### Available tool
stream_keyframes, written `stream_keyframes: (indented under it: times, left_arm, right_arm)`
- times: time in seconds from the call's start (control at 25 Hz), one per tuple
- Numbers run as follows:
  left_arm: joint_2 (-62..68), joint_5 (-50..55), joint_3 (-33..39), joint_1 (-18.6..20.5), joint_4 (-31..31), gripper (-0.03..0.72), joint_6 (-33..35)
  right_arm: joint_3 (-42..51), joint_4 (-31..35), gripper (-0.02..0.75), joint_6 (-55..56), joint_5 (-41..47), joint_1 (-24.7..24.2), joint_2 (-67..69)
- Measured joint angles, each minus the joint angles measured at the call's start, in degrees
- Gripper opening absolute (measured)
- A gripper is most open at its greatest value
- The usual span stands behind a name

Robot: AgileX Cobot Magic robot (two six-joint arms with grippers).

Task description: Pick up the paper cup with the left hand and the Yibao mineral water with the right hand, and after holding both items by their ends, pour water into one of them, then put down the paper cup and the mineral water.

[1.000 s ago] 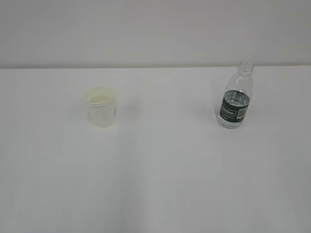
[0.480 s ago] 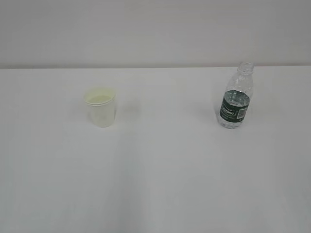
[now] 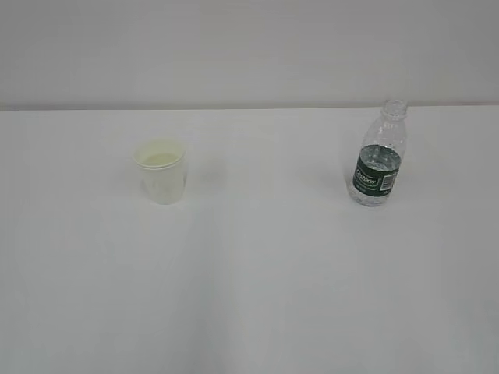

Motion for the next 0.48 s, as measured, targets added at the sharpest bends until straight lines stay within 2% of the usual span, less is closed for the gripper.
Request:
stream_keyframes:
  times: [0.48]
  left_arm:
    - [0.0, 0.0, 0.0, 0.0, 0.0, 0.332, 0.0]
  right_arm:
    - [0.0, 0.0, 0.589, 0.0, -0.1, 0.0, 0.0]
